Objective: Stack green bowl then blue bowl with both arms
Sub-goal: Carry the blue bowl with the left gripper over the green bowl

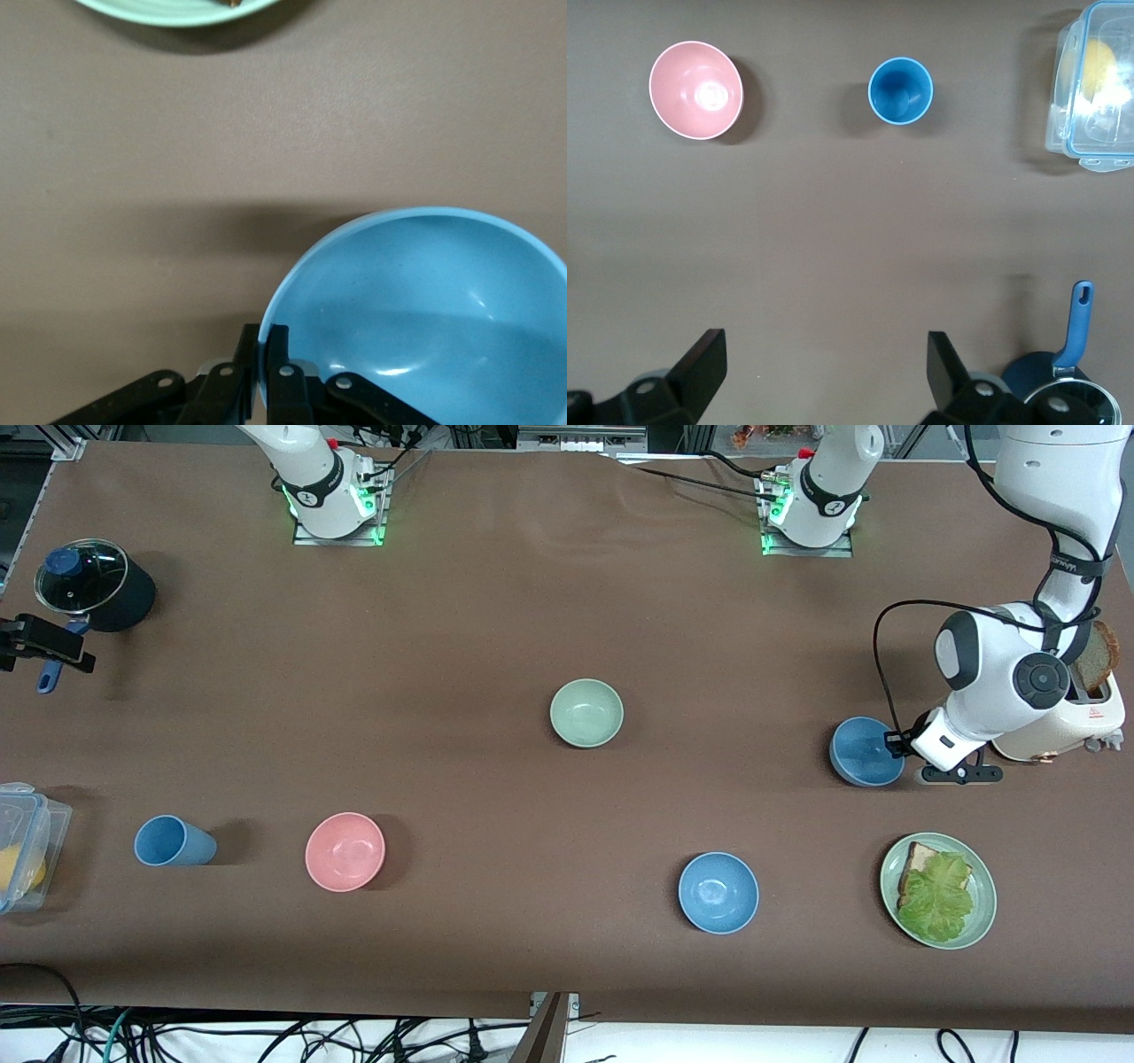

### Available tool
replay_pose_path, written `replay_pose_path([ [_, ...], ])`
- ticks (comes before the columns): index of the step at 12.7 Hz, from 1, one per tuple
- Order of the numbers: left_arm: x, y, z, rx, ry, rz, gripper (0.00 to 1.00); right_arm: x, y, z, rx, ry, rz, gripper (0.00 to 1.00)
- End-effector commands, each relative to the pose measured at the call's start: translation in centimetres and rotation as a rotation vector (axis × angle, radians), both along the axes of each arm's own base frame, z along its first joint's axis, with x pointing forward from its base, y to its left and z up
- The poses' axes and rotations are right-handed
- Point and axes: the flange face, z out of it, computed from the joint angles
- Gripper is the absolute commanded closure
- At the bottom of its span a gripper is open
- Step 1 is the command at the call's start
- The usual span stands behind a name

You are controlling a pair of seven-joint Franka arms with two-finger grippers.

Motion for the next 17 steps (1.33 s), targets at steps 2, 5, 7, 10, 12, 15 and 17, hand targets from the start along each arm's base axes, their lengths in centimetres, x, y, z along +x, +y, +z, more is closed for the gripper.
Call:
replay_pose_path([
  [2,0.7,-4.6,6.8,-0.065,0.004,-0.043,1.0,-0.5,-0.2,0.4,-0.011,-0.004,0.014,0.0],
  [5,0.6,-10.1,11.7,-0.089,0.063,-0.083,1.0,-0.5,-0.2,0.4,-0.011,-0.004,0.014,0.0],
  [7,0.3,-15.6,11.7,-0.093,0.072,-0.059,1.0,-0.4,-0.1,0.4,-0.011,-0.004,0.015,0.0],
  [10,-0.4,-23.8,9.9,-0.172,0.125,0.065,1.0,-0.4,-0.1,0.3,-0.011,-0.004,0.014,0.0],
  [12,0.1,-27.4,9.3,-0.191,0.143,0.103,1.0,-0.4,-0.1,0.2,-0.011,-0.003,0.012,0.0],
  [15,1.1,-31.9,10.0,-0.273,0.158,0.161,1.0,-0.4,-0.1,0.2,-0.012,-0.001,0.014,0.0],
  [17,1.5,-34.4,9.9,-0.285,0.16,0.151,1.0,-0.1,-0.4,-0.3,-0.015,0.001,0.01,0.0],
])
